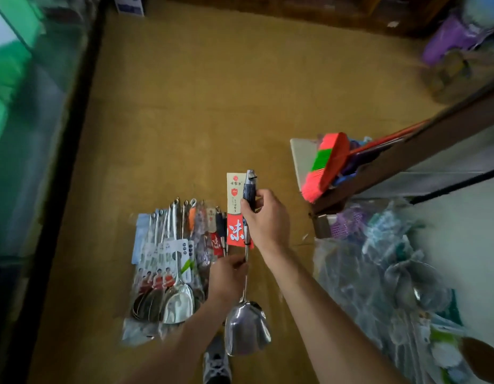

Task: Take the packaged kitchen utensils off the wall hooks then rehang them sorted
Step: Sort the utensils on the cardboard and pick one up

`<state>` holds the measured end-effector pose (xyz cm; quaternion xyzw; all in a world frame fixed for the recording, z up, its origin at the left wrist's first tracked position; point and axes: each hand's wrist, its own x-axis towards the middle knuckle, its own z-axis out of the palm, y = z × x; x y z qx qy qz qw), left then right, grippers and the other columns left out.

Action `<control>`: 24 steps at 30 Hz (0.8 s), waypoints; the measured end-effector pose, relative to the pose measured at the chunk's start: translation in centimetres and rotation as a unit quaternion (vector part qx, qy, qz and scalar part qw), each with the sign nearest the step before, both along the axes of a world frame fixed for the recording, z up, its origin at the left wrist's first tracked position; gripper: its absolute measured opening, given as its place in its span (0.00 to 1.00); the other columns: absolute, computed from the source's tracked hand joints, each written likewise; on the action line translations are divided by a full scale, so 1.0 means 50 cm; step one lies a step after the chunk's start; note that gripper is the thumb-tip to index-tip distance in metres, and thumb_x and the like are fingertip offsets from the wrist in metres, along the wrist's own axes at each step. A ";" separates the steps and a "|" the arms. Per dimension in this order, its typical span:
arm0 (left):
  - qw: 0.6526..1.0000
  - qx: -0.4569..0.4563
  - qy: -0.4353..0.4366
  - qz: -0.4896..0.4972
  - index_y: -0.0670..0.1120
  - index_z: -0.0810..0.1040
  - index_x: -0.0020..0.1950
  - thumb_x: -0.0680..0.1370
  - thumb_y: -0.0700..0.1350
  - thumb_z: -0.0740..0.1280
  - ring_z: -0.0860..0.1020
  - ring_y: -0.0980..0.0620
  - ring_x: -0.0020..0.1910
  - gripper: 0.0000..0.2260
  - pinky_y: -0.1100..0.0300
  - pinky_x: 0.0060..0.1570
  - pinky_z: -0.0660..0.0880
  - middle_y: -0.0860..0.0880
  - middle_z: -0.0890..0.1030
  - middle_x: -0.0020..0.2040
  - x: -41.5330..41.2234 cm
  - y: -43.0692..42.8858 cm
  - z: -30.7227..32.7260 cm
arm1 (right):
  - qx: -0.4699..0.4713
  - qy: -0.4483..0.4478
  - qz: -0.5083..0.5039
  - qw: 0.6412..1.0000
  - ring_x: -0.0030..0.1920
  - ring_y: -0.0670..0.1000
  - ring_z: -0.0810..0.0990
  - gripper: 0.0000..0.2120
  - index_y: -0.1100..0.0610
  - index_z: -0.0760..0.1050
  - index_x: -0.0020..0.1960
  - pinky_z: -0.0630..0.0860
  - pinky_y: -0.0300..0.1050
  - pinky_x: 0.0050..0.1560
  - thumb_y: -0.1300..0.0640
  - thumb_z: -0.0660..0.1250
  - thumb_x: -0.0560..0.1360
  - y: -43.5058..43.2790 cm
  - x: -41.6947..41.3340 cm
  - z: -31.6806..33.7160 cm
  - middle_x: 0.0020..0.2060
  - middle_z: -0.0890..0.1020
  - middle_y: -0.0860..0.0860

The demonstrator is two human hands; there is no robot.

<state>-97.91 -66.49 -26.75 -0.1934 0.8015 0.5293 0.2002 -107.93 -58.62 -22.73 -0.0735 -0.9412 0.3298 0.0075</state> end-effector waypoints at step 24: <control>0.969 -0.129 -0.197 0.076 0.45 0.82 0.49 0.77 0.48 0.62 0.82 0.41 0.44 0.11 0.50 0.44 0.81 0.44 0.84 0.44 -0.081 -0.043 -0.542 | 0.047 -0.130 0.072 0.988 0.52 0.53 0.80 0.14 0.57 0.79 0.61 0.61 0.36 0.42 0.50 0.67 0.80 -0.123 -0.075 -0.633 0.53 0.82 0.52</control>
